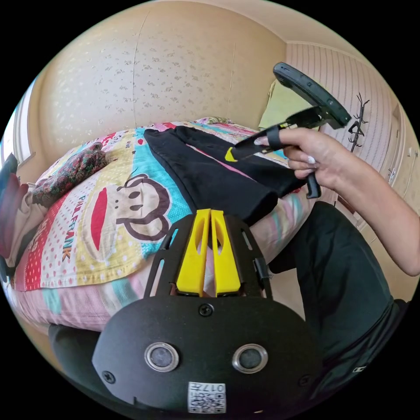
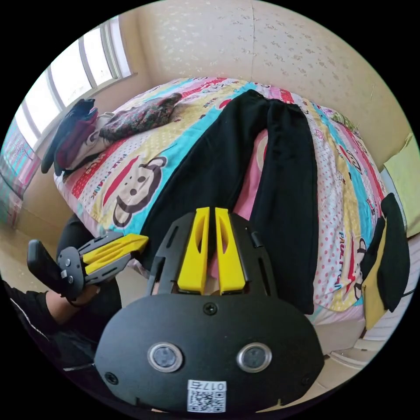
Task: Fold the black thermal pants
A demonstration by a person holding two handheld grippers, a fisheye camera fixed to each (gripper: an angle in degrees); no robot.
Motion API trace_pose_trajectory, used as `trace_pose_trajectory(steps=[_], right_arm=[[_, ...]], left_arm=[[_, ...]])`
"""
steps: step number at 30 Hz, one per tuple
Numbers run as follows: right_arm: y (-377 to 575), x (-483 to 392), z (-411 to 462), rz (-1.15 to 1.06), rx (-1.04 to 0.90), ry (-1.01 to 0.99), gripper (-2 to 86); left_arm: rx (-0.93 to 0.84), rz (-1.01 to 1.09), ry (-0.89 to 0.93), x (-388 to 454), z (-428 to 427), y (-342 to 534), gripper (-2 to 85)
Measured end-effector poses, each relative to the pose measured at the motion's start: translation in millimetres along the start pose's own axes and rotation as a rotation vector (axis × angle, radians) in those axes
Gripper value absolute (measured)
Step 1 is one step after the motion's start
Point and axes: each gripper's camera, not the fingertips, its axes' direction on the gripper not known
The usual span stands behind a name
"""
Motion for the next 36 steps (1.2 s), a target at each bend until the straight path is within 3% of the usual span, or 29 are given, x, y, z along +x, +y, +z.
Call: trace_pose_trajectory(steps=[1, 2, 6, 11, 20, 36], right_arm=[[8, 2, 21, -0.029, -0.052, 0.026, 3.0], [19, 10, 29, -0.045, 0.026, -0.012, 2.6], [10, 47, 18, 0.105, -0.005, -0.216, 1.6], [-48, 69, -11, 0.127, 0.137, -0.083, 1.7], [-196, 121, 51, 0.206, 0.066, -0.139, 5.9], [-248, 129, 102, 0.148, -0.040, -0.039, 1.5]], left_arm=[[-0.008, -0.006, -0.007, 0, 0, -1, -0.7], [-0.011, -0.005, -0.008, 1, 0, -2, -0.7], [-0.039, 0.000, -0.056, 8, -1, -5, -0.5], [-0.035, -0.003, -0.076, 11, -2, -6, -0.5], [-0.046, -0.052, -0.003, -8, -3, -12, -0.5], [-0.079, -0.134, 0.099, -42, -3, -25, -0.5]])
